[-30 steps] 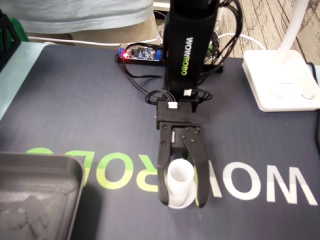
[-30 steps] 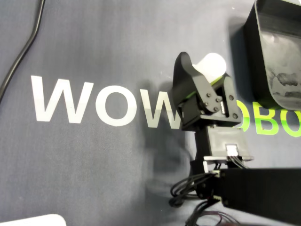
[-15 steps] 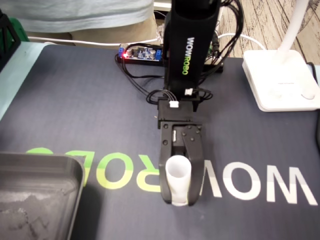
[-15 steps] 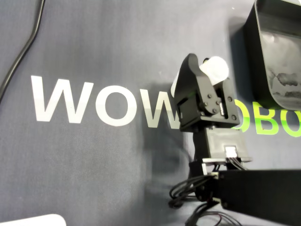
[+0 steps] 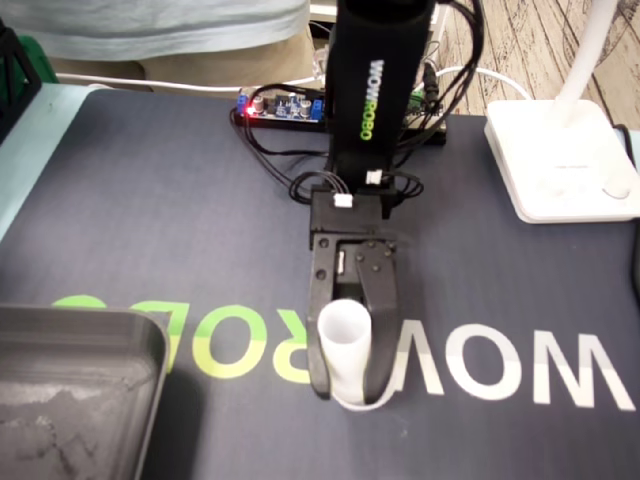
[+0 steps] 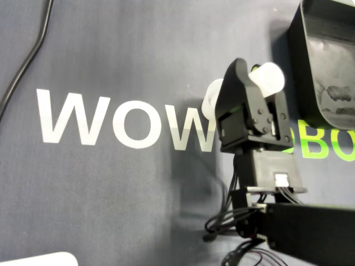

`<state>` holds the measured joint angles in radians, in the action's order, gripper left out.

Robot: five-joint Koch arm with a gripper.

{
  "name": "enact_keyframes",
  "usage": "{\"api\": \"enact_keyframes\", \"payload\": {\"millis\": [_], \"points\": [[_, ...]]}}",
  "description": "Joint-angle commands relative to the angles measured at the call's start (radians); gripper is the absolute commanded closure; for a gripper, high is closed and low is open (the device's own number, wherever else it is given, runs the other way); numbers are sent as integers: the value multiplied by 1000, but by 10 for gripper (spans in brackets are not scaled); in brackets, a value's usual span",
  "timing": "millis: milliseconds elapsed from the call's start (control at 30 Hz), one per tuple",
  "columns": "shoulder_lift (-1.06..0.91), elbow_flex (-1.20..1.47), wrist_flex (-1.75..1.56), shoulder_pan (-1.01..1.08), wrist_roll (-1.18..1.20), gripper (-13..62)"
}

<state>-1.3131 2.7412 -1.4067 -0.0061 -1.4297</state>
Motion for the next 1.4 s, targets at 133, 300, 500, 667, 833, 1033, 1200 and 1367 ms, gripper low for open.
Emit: {"api": "enact_keyframes", "payload": {"millis": [133,300,500,667,833,1033,1200,1367], "points": [[-186,-20,54,25,41,435],[-342,-92,245,44,123,435],[-480,-313,597,110,281,435],[-472,-512,756,189,449,435],[-422,-701,962,304,690,435],[-311,-914,1144,430,1046,435],[-183,-1098,1190,523,1420,435],[-14,-1203,1175,603,1885,436]]}}
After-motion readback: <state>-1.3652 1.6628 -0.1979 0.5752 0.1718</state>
